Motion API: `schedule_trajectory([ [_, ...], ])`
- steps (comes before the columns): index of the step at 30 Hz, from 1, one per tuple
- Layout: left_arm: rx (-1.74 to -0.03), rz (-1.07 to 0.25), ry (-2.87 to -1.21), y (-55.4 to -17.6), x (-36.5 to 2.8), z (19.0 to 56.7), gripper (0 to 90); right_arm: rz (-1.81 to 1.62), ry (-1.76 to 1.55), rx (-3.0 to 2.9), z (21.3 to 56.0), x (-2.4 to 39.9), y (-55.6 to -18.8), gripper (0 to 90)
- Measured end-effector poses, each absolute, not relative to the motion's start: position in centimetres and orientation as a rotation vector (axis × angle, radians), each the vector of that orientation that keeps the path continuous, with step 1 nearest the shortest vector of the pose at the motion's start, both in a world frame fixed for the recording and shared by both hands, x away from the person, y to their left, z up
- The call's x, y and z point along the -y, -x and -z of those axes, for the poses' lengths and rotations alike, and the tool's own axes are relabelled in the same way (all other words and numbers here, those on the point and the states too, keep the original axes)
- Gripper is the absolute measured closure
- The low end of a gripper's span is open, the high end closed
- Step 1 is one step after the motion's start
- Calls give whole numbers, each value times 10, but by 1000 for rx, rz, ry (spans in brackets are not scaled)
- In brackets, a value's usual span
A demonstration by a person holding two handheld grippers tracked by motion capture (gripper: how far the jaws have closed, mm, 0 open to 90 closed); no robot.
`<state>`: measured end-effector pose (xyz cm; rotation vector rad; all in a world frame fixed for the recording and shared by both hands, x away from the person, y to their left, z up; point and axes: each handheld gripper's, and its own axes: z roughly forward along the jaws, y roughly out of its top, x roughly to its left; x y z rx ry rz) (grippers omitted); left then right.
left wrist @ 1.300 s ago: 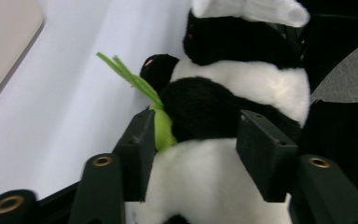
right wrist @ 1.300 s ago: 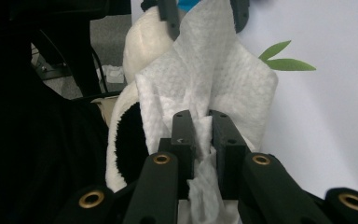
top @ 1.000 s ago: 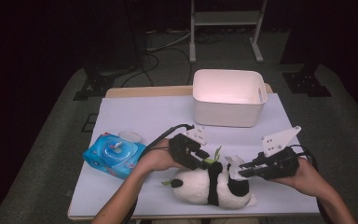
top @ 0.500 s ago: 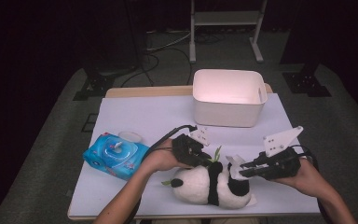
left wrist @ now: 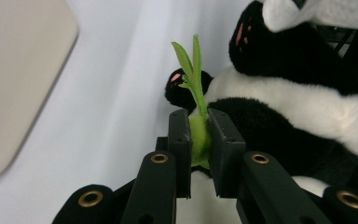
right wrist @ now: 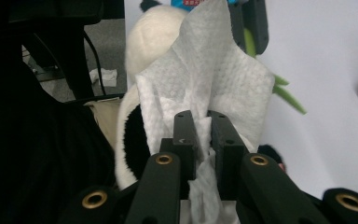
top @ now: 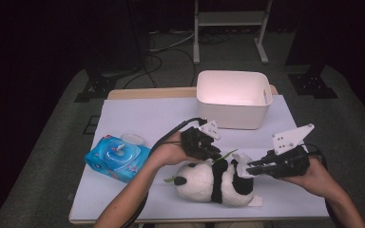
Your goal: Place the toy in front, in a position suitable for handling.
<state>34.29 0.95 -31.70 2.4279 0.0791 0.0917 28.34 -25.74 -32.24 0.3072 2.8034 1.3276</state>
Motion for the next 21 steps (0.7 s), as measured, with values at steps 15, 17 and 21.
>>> schedule_trajectory([
  [15, -62, -153, -2412, -342, -14, 305, 799, -1291, -273, -2812, 314, 248, -287, 814],
  [17, -58, -145, -2407, -340, -15, 306, 798, -1292, -281, -2806, 311, 248, -289, 814],
  [21, -23, -92, -2394, -333, -16, 309, 795, -1296, -294, -2777, 305, 249, -295, 813],
])
